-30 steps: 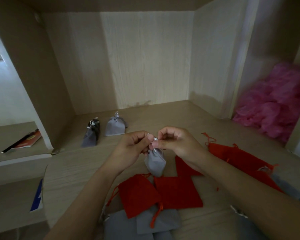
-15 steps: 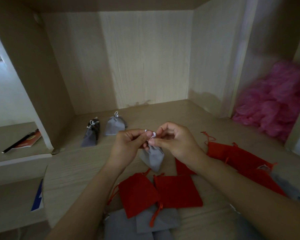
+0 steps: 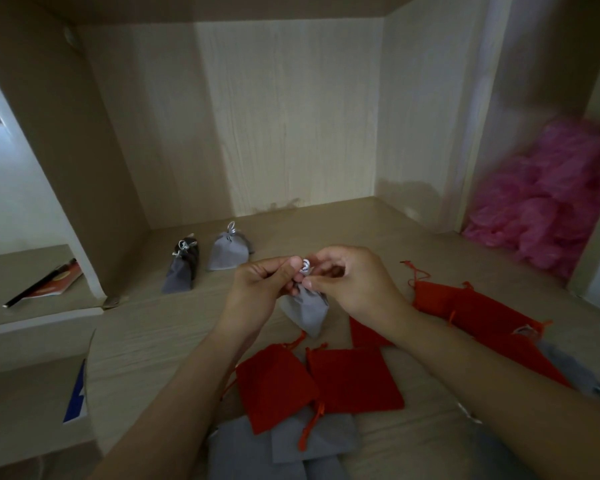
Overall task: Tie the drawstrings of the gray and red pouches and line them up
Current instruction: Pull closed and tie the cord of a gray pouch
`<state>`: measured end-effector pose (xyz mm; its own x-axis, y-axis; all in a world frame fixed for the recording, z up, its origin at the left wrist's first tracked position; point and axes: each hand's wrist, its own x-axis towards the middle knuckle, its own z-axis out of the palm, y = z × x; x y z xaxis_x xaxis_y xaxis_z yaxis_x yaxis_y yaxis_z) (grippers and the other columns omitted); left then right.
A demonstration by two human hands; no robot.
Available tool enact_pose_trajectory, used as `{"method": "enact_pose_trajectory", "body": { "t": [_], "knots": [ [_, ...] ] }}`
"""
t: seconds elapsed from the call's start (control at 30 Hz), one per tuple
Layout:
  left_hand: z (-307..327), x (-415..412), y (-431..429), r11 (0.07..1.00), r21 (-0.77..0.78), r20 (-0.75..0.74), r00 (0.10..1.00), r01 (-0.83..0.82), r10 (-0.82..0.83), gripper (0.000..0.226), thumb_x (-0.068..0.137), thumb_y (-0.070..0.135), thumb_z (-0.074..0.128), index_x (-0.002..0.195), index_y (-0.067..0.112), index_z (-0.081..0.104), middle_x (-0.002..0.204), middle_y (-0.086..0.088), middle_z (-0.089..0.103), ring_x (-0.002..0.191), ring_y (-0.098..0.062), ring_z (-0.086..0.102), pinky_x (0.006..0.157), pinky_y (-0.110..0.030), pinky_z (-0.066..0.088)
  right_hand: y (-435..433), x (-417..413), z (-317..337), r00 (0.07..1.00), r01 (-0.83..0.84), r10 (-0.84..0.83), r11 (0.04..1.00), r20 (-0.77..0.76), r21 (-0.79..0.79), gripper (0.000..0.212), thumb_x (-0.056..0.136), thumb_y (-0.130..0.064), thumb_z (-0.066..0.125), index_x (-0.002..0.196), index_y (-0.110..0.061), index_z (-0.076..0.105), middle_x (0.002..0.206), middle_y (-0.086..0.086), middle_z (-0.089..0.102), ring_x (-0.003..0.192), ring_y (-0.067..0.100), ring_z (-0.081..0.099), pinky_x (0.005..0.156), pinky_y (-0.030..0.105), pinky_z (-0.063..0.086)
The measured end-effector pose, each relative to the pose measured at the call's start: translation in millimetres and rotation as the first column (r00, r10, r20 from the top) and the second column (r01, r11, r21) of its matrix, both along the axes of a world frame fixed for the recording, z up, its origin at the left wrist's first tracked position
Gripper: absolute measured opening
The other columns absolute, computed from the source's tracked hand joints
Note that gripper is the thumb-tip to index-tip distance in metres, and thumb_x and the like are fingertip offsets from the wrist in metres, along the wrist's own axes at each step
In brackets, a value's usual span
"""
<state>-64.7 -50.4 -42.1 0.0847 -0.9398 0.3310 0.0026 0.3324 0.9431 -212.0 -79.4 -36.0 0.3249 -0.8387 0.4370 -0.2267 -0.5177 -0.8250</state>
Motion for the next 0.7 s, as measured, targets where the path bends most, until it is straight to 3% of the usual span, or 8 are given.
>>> {"method": "enact_pose_trajectory", "body": {
  "t": [0.17,0.33,0.43,0.6,0.7],
  "knots": [
    [2,1,4,0.989,0.06,-0.016,0.99,0.139,-0.138,0.023,0.081,0.024,0.056,0.072,0.005,0.067,0.064,0.0,0.062,0.062,-0.006,0.053,0.068,-0.016,0.049,1,-4,3,0.985,0.061,-0.089,0.981,-0.149,-0.186,0.003,0.076,-0.009,0.075,0.077,-0.011,0.077,0.054,-0.015,0.058,0.057,-0.001,0.055,0.052,0.009,0.036],
    [6,8,6,0.983,0.069,0.099,0.979,0.172,-0.178,0.018,0.078,0.02,0.059,0.073,0.008,0.072,0.066,0.004,0.067,0.063,-0.003,0.055,0.067,-0.014,0.049,-2,-1,-3,0.963,0.047,-0.142,0.925,-0.227,-0.378,0.011,0.075,-0.018,0.068,0.071,-0.01,0.075,0.06,0.005,0.061,0.066,0.015,0.052,0.054,0.022,0.035],
    [7,12,6,0.991,0.011,0.237,0.963,0.131,-0.13,0.014,0.076,0.013,0.062,0.086,0.01,0.072,0.063,0.005,0.067,0.06,0.0,0.056,0.063,-0.012,0.046,-3,0,-4,0.957,0.031,-0.141,0.919,-0.254,-0.393,0.015,0.075,-0.022,0.066,0.07,-0.011,0.076,0.057,0.008,0.057,0.064,0.015,0.05,0.053,0.027,0.033],
    [11,17,8,0.989,-0.104,0.333,0.941,0.102,-0.062,0.015,0.072,0.015,0.067,0.076,0.026,0.077,0.068,-0.012,0.067,0.059,-0.003,0.055,0.059,-0.015,0.045,0,1,-1,0.951,0.048,-0.157,0.925,-0.264,-0.376,0.008,0.078,-0.018,0.071,0.076,-0.014,0.078,0.061,0.007,0.062,0.061,0.014,0.053,0.055,0.026,0.035],
    [12,16,9,0.989,-0.119,0.364,0.931,0.086,-0.038,0.014,0.075,0.006,0.067,0.082,0.016,0.074,0.07,-0.004,0.071,0.061,0.0,0.06,0.061,-0.012,0.046,2,1,0,0.953,0.05,-0.153,0.931,-0.262,-0.362,0.006,0.078,-0.015,0.072,0.079,-0.013,0.078,0.065,0.009,0.065,0.063,0.018,0.057,0.059,0.032,0.038]
  ]
}}
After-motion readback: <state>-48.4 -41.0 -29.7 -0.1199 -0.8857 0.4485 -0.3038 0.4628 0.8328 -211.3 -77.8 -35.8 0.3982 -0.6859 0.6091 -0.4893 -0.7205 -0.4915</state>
